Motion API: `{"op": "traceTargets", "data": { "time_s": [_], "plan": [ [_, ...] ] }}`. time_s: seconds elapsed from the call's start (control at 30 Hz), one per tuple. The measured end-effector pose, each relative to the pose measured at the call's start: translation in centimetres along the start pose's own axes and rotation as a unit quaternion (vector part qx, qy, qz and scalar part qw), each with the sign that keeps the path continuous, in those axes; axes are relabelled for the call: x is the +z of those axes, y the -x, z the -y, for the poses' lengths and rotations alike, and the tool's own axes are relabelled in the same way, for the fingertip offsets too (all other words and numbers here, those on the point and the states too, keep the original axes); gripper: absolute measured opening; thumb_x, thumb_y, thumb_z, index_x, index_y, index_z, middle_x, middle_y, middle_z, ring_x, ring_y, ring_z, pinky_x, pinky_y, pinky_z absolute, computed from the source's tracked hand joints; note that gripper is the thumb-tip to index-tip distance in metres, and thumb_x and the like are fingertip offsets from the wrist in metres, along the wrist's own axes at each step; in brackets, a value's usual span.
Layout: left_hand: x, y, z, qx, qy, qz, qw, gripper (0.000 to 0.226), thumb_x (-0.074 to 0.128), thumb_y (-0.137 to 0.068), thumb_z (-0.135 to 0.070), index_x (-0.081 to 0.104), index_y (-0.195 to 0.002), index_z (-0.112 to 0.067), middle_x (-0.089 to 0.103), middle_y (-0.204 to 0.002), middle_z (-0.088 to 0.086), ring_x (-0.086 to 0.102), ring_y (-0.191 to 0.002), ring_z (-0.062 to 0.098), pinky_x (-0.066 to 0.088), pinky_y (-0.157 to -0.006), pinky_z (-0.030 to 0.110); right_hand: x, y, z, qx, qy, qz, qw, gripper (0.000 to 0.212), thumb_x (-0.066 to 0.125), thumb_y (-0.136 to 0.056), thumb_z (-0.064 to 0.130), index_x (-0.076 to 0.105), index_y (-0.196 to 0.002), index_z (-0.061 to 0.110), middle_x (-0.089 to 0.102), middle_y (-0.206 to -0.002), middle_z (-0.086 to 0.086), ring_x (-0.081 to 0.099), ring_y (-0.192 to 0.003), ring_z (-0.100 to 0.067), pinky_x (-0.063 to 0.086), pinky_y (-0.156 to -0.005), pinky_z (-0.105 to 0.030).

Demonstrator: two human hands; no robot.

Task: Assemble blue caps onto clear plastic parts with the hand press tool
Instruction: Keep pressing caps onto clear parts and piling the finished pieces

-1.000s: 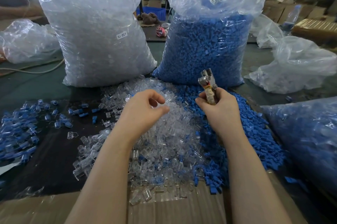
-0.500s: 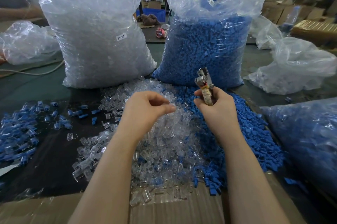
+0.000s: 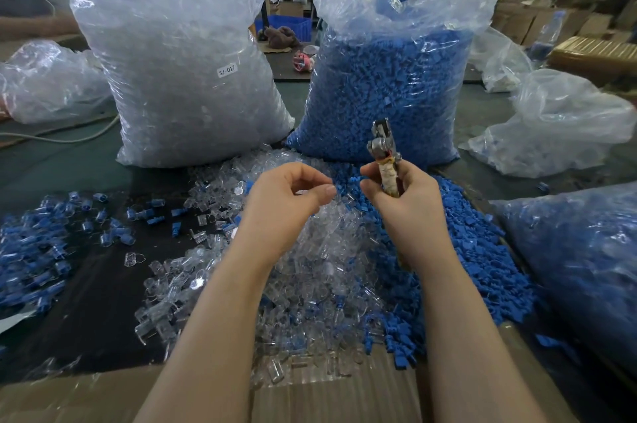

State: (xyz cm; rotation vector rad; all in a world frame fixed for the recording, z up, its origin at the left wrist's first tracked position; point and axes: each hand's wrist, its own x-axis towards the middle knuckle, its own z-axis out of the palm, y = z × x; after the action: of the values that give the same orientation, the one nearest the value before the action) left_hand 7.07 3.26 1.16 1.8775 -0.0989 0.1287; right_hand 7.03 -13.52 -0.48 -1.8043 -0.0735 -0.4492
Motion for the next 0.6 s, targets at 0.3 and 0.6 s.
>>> {"op": "traceTargets", "data": {
  "time_s": [0.3,0.6],
  "plan": [
    [0.60,0.27,-0.20,0.048,-0.048,-0.069,0.995,0.013,0.083,-0.075,-0.034,0.071,-0.070,-0.033,0.067,-0.069,-0.008,0.057,-0.061,0.003,0.048,-0.061,0.022,0.13,0.10,0.27,-0.016,-0.003,0.009,1.000,0.022,0.070,-0.089,0.010,0.064,-0.083,0.030,0.066,-0.070,0.016,0.059,-0.065,0.005,0.045,-0.062,-0.009],
    [0.80,0.37,-0.30,0.020,-0.015,-0.063,0.998,0.007,0.074,-0.085,-0.024,0.071,-0.084,-0.031,0.073,-0.075,-0.011,0.069,-0.074,0.004,0.057,-0.076,0.026,0.45,0.11,0.17,-0.020,0.007,0.012,1.000,0.019,0.070,-0.088,0.012,0.065,-0.086,0.030,0.067,-0.072,0.015,0.058,-0.065,0.003,0.047,-0.061,-0.012]
  ]
}}
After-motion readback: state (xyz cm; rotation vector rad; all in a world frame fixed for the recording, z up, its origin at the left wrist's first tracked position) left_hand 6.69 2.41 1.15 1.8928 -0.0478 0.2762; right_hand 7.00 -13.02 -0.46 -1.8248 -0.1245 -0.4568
